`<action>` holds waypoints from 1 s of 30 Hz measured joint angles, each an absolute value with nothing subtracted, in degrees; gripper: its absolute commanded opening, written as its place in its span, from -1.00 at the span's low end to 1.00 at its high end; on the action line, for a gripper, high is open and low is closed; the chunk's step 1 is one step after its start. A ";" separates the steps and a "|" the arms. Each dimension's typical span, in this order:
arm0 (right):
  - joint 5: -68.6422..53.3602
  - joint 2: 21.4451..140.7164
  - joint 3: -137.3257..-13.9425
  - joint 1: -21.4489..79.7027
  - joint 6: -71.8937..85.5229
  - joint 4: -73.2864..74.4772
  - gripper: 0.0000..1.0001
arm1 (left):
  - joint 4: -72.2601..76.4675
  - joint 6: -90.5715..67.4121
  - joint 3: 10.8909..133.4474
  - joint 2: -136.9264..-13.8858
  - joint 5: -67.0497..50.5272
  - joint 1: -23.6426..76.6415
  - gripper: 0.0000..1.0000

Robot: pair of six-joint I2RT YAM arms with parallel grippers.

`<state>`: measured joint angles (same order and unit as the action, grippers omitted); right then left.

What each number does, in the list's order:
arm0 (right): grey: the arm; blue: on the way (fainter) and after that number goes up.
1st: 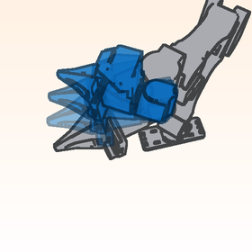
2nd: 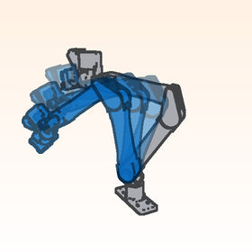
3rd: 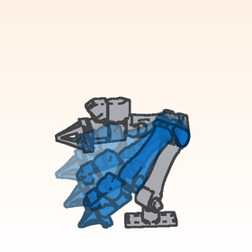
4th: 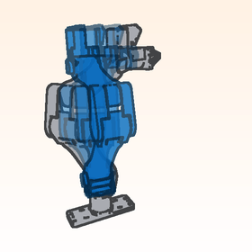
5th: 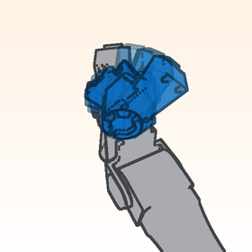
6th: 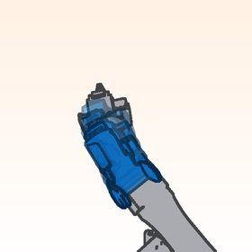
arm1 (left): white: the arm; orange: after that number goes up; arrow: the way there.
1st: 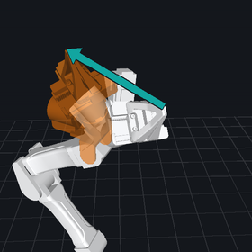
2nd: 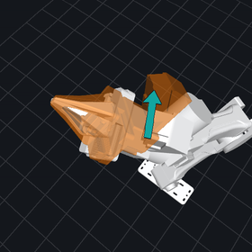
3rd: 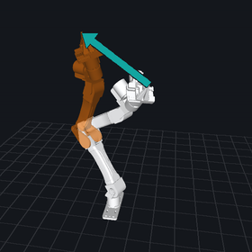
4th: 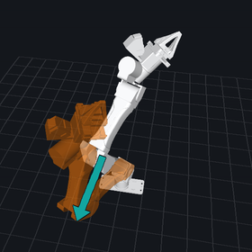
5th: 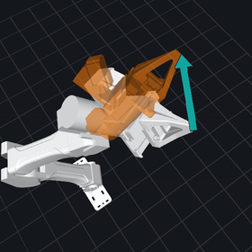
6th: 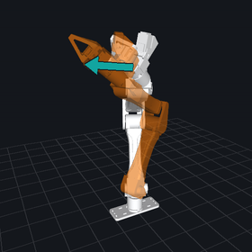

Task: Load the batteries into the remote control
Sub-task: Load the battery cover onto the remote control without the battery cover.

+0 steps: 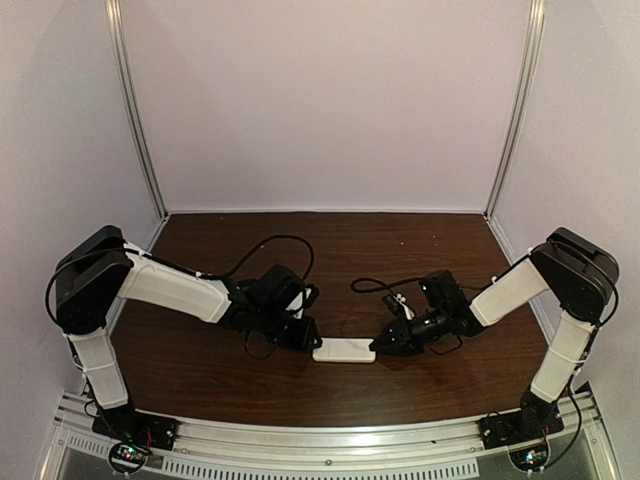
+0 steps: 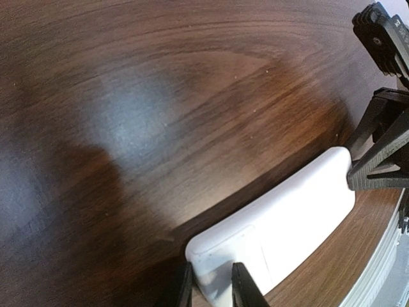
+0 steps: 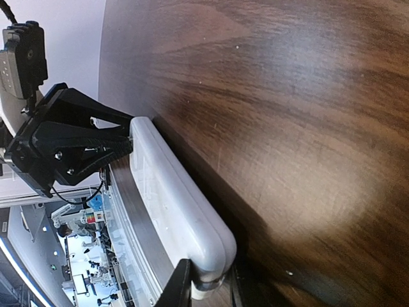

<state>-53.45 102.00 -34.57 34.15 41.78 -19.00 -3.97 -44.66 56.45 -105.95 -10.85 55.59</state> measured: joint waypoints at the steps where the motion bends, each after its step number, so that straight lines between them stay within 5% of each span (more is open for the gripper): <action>1: -53.49 102.00 -34.44 34.13 41.78 -19.27 -0.61 | -3.90 -44.95 56.36 -105.93 -10.81 55.59 -0.57; 9: -53.45 102.00 -34.06 34.15 41.41 -20.16 -0.61 | -3.68 -46.59 55.53 -105.43 -10.92 56.34 -0.34; 24: -53.49 102.00 -33.87 34.17 40.42 -20.51 -0.65 | -5.78 -48.31 53.84 -103.20 -11.25 57.78 -0.76; 30: -53.76 102.00 -33.87 34.06 40.53 -20.38 -0.62 | -5.89 -48.38 54.02 -103.42 -12.05 57.58 -0.64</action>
<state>-53.76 102.00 -33.87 34.06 40.53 -20.38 -5.89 -48.38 54.02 -103.42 -12.05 57.58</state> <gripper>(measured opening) 0.184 0.120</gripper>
